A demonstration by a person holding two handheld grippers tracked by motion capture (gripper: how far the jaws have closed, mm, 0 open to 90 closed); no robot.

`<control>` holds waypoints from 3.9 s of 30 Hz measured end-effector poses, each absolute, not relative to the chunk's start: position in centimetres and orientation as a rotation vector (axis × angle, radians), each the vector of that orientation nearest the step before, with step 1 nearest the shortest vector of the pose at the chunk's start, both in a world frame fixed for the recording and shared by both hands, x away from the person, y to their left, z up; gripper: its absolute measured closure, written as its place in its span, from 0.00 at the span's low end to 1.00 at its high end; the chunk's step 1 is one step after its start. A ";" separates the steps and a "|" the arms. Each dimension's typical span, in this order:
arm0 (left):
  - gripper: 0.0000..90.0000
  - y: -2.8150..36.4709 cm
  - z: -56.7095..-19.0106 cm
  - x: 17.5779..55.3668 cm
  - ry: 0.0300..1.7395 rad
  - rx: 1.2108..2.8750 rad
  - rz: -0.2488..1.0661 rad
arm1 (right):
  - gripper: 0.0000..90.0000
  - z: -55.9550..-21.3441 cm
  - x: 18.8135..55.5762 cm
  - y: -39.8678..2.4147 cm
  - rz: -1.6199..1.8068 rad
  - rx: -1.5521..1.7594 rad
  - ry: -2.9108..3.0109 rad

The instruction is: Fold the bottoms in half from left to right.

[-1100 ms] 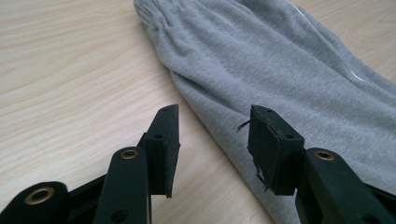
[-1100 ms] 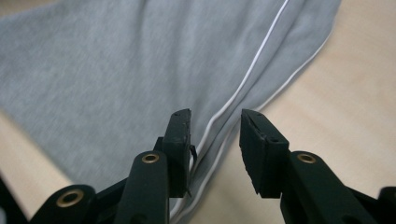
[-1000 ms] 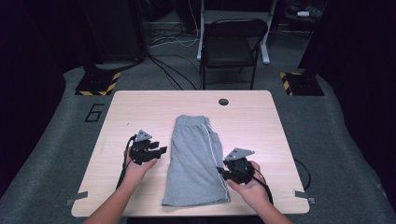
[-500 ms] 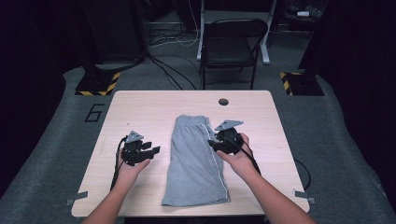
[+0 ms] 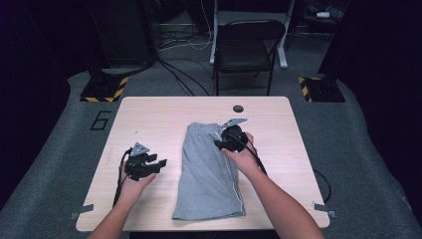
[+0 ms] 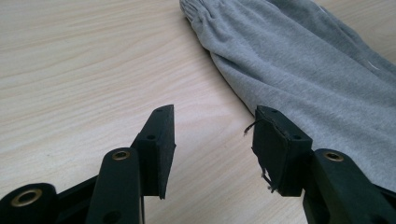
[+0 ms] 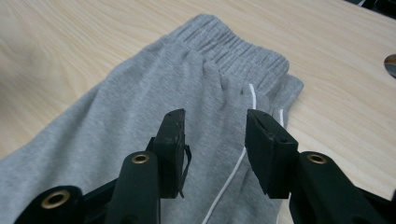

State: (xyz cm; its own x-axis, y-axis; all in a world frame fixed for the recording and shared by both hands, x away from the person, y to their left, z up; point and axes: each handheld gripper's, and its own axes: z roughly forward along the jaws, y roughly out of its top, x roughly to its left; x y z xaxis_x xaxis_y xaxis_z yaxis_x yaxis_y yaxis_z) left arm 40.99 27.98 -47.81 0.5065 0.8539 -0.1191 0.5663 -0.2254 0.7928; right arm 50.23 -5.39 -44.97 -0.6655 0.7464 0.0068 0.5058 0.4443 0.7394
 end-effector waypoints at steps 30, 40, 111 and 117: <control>0.53 30.1 -48.0 39.5 1.227 1.863 0.456 | 0.94 -48.7 54.5 -3.2 0.898 1.077 2.389; 0.53 29.3 -48.0 39.5 1.210 1.880 0.449 | 0.95 -45.8 53.9 -5.0 0.921 1.027 2.305; 0.37 25.7 -48.8 42.1 1.109 1.940 0.325 | 0.58 -49.1 42.3 -11.3 1.031 1.056 2.351; 0.44 25.2 -48.4 42.5 1.069 1.946 0.352 | 0.62 -48.5 42.5 -11.1 1.060 1.085 2.432</control>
State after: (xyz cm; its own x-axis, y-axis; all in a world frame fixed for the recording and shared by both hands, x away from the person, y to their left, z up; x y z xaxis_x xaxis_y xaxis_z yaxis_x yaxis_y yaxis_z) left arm 42.45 25.17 -48.36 0.5923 0.7917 -0.1499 0.5472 -0.2587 0.7960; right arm 42.49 -11.08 -48.46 -0.6811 0.7309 0.0436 0.5296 0.4506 0.7187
